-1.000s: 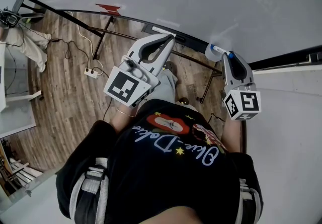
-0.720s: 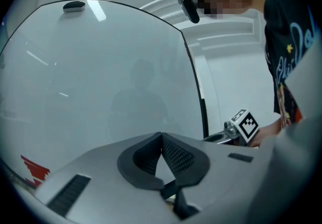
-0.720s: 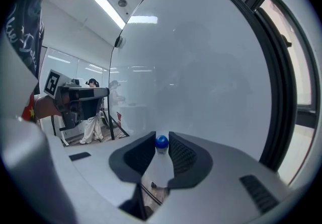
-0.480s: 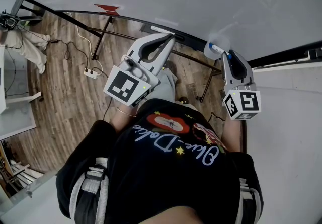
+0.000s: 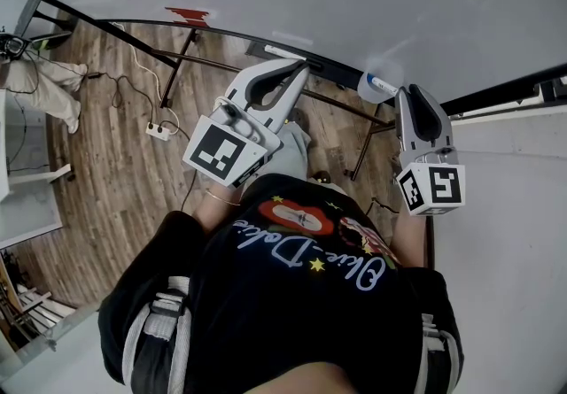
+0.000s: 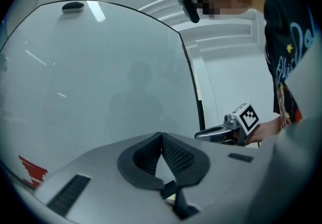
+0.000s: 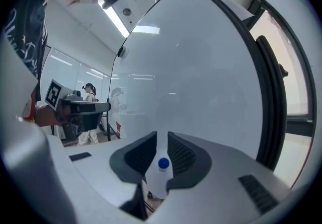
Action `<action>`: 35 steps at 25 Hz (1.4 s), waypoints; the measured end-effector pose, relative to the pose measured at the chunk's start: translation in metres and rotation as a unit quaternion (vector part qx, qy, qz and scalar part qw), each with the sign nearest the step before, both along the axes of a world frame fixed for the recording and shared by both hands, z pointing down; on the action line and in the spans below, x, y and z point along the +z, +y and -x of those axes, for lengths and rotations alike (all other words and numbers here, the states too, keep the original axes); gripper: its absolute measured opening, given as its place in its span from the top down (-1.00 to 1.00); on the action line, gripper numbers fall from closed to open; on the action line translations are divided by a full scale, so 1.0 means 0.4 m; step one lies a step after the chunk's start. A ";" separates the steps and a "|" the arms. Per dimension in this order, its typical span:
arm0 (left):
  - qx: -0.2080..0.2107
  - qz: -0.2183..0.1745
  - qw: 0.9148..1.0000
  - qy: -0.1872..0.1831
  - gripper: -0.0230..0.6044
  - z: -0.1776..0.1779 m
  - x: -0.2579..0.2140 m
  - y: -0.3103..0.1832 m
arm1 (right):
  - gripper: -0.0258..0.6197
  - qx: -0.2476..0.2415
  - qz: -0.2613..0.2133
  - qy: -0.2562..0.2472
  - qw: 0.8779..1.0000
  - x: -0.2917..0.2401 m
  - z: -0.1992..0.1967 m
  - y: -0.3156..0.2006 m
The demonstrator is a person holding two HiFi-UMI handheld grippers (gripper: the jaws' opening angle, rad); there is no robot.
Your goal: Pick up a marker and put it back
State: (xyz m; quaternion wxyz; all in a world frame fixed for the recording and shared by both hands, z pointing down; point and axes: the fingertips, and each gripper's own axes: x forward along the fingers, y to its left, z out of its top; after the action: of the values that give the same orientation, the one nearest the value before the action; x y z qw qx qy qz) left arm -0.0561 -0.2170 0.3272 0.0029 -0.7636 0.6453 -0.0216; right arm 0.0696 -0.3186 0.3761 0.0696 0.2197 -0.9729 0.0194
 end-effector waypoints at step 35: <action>0.020 -0.009 1.000 0.005 0.92 -0.057 -0.009 0.014 | 0.92 0.001 -0.036 -0.054 0.998 -0.139 -0.059 0.053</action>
State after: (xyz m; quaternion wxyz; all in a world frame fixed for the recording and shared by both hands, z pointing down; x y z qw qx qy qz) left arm -0.0333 -0.2116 0.3235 0.0070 -0.7766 0.6298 -0.0116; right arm 0.0930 -0.2976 0.3204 0.0089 0.2220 -0.9750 -0.0035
